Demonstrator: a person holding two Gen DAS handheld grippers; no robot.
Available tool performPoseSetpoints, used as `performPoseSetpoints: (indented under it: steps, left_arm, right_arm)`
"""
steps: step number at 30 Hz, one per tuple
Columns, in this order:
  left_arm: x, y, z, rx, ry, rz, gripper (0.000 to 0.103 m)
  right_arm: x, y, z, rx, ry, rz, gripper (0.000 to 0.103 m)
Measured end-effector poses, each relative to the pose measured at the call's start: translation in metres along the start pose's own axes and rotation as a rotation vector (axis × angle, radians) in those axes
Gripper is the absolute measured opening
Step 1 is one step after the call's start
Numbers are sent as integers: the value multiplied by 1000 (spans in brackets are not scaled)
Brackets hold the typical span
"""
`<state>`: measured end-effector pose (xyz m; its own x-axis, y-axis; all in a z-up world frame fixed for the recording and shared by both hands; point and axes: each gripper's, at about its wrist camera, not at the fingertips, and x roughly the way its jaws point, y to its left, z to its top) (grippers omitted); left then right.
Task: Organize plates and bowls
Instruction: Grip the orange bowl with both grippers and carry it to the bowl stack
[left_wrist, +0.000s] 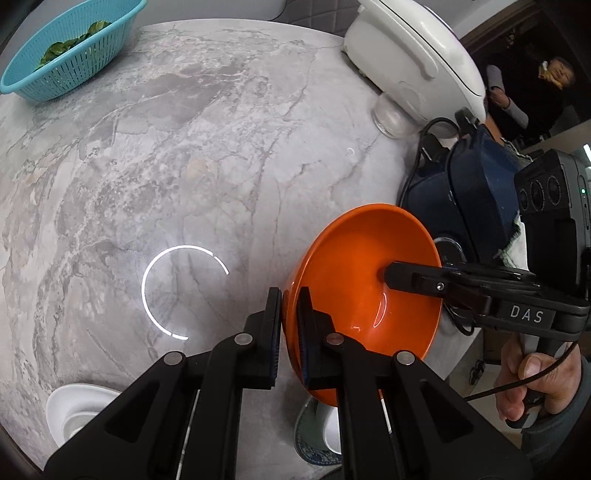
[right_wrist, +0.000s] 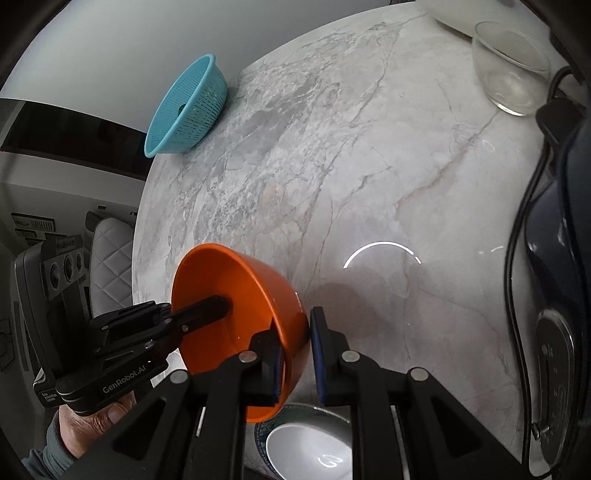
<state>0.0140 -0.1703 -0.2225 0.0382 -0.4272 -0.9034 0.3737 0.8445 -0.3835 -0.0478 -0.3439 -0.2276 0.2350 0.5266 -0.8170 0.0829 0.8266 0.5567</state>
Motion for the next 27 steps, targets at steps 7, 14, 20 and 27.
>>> performPoseSetpoints:
  steps: [7, 14, 20, 27]
  left_arm:
    - [-8, -27, -30, 72, 31, -32, 7]
    - [0, -51, -71, 157, 70, -28, 7]
    - [20, -57, -105, 193, 113, -10, 7]
    - [37, -57, -122, 211, 134, 18, 7]
  right_arm:
    - [-27, -4, -45, 55, -28, -6, 15]
    - [-36, -14, -97, 125, -39, -11, 15]
    - [-26, -27, -132, 179, -25, -22, 15]
    - [-15, -32, -149, 175, -7, -70, 15]
